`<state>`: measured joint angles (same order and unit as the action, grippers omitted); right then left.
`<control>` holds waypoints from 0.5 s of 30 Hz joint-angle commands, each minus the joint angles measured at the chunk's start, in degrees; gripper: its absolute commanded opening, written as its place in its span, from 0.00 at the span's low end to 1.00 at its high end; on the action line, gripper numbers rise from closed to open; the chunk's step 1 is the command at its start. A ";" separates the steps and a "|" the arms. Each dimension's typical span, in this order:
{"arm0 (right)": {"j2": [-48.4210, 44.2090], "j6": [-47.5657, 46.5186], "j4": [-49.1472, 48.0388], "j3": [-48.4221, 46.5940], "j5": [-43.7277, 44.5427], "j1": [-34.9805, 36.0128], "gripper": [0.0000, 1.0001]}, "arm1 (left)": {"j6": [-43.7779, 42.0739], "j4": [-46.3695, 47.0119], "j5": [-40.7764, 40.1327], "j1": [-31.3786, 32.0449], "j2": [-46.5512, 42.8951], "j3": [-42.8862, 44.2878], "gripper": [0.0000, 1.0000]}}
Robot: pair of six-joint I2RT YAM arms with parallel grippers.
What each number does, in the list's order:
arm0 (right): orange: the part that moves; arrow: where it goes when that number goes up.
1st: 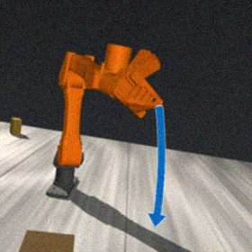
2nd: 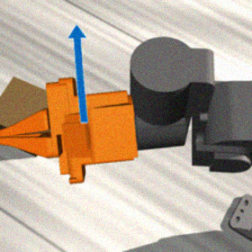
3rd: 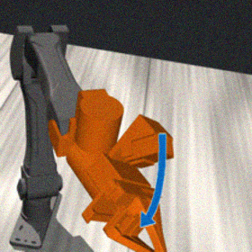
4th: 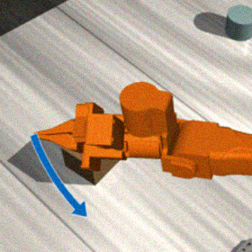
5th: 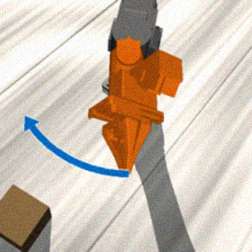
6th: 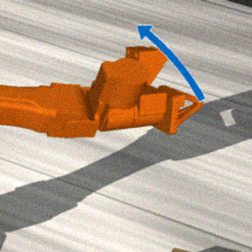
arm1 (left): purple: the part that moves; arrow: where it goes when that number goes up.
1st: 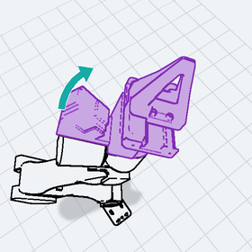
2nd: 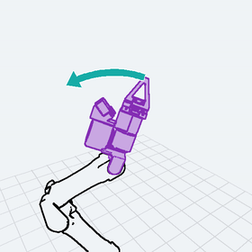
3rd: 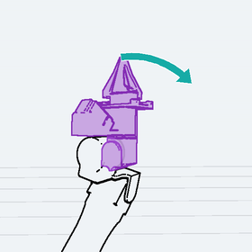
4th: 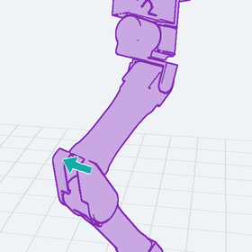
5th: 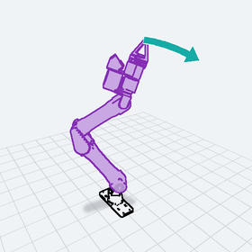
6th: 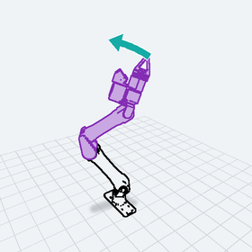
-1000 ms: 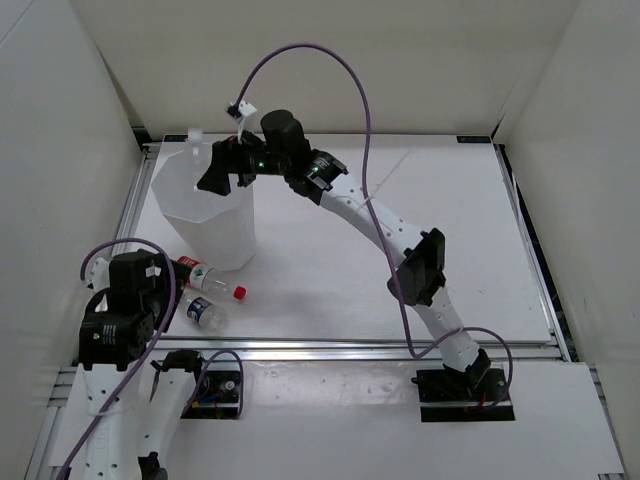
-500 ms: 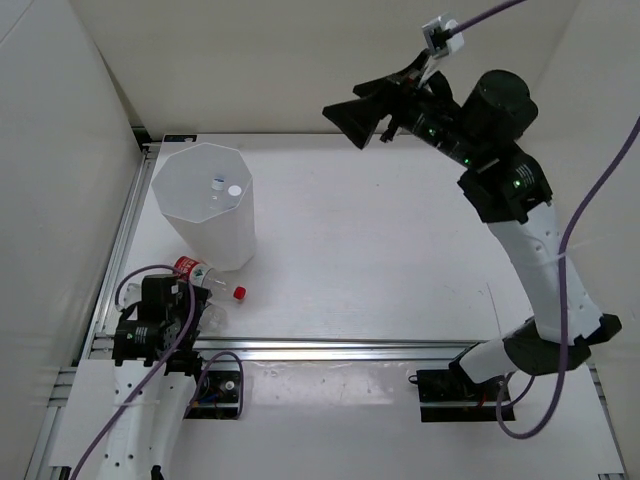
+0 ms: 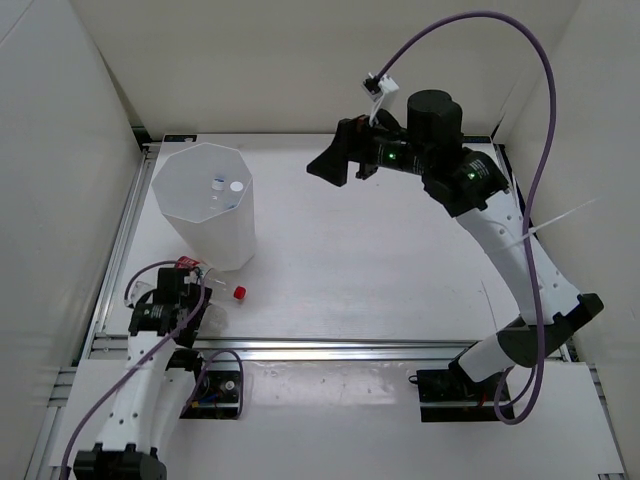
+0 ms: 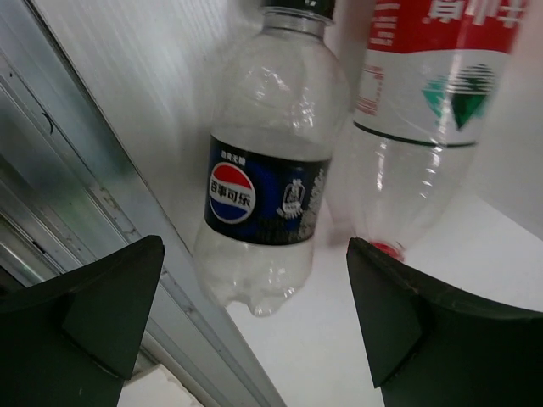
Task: Put the plastic bottles in the bin
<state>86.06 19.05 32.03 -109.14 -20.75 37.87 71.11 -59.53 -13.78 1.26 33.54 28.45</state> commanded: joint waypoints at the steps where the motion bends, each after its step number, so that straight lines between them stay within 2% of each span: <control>1: -3.09 -1.73 -0.22 -3.09 -0.43 -0.43 1.00 | -1.68 4.50 -1.86 0.33 6.87 -0.59 1.00; 6: -3.09 -3.92 3.64 -4.93 -0.43 -1.03 1.00 | 0.07 7.06 -1.86 0.33 11.46 -3.66 1.00; 8: -3.09 -3.93 4.70 -4.94 -0.43 -1.56 1.00 | 1.57 7.06 -2.56 0.33 9.54 -4.36 0.95; 9: -3.70 -3.93 4.71 -4.33 -0.43 -2.09 1.00 | 1.57 7.06 -2.57 0.33 8.57 -4.97 0.85; 10: -3.71 -3.93 4.71 -4.32 -0.43 -2.10 1.00 | 2.53 7.06 -4.13 0.33 7.60 -4.98 0.81; 12: -4.41 -3.93 4.71 -3.80 -0.43 -2.71 1.00 | 4.99 4.96 -5.29 0.33 4.96 -4.98 0.79; 15: -4.41 -3.93 5.32 -4.32 -0.43 -2.71 1.00 | 7.80 0.13 -5.29 0.33 2.94 0.62 0.79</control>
<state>83.26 16.29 37.26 -111.81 -20.93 35.27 74.96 -55.90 -16.53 1.26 38.37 24.18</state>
